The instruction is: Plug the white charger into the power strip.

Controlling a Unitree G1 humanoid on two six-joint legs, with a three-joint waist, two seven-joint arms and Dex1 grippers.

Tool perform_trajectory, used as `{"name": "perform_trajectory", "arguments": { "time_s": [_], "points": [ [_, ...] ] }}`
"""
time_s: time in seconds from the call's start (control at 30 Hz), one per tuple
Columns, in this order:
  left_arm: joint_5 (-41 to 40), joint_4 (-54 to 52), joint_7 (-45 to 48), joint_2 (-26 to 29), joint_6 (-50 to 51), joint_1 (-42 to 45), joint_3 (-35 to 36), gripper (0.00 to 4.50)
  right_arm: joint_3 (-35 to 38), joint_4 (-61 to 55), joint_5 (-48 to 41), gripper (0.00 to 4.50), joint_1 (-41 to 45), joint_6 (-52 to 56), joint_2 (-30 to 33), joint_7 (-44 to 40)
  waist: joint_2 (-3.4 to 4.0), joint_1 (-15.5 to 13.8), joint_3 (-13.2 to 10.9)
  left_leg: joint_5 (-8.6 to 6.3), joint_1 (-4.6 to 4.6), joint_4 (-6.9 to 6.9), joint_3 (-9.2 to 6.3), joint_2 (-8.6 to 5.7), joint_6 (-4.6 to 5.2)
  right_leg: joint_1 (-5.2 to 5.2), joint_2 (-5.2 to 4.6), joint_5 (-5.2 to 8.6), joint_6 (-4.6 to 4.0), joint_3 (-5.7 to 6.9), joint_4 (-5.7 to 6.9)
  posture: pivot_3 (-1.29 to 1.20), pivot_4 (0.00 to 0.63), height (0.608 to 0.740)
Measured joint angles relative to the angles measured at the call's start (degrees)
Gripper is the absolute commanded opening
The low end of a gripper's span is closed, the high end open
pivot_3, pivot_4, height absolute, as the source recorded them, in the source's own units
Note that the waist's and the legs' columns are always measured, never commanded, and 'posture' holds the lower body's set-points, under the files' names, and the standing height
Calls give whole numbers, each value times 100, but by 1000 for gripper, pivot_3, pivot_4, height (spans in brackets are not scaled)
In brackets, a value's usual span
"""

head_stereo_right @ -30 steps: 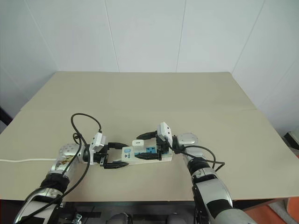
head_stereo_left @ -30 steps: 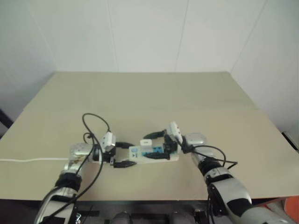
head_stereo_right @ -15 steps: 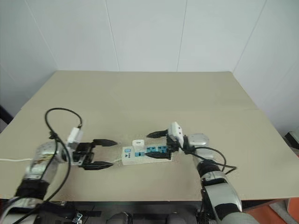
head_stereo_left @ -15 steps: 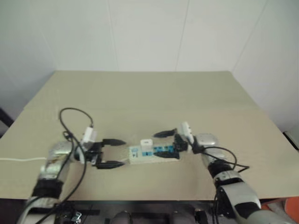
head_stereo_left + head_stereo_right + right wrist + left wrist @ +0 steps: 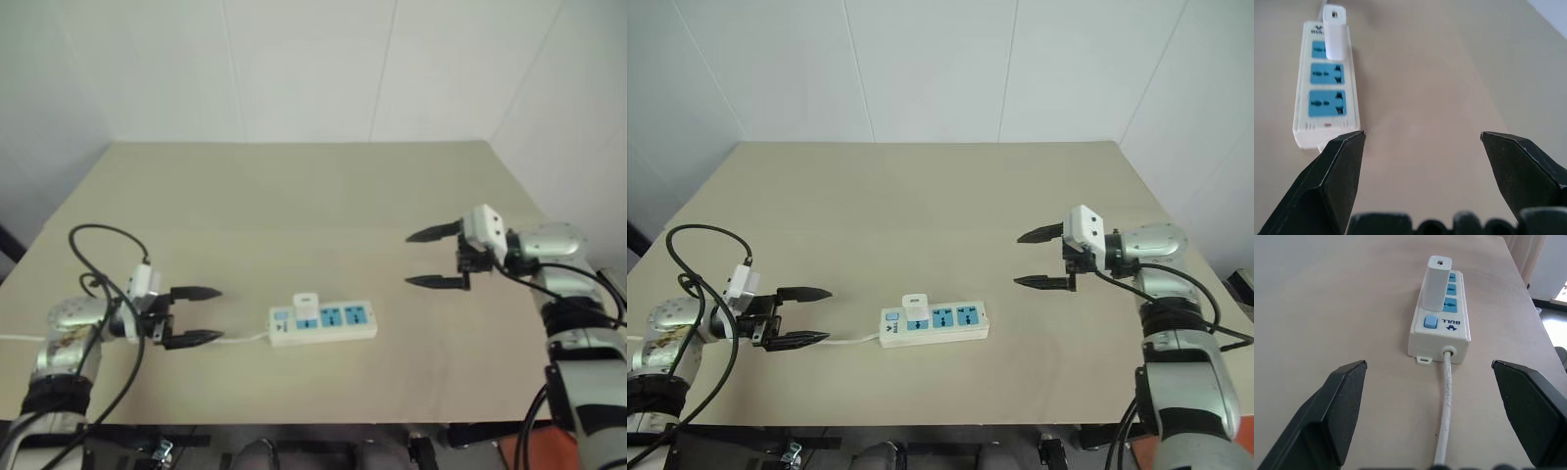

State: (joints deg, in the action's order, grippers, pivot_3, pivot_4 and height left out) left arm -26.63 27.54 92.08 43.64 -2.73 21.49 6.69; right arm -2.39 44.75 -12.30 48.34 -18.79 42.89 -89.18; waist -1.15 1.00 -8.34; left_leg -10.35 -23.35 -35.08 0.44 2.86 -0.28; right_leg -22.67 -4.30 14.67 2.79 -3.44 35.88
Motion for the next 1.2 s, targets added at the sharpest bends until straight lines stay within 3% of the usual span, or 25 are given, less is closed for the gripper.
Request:
{"name": "perform_trajectory", "arguments": {
  "time_s": [0.23,1.2],
  "points": [
    [1,28,-3,-1,-9,1,0,4458,-4,-1,36,4500,-19,-22,301,1,-2,10,-3,0,3,-1,7,0,0,-2,0,0,0,-4,5,0,150,740],
    [207,156,-173,-132,-72,239,-37,4458,-134,-257,32,4500,-332,620,374,-11,-3,2,-3,1,5,-11,8,0,0,1,1,-1,1,-6,14,0,150,740]
  ]
}}
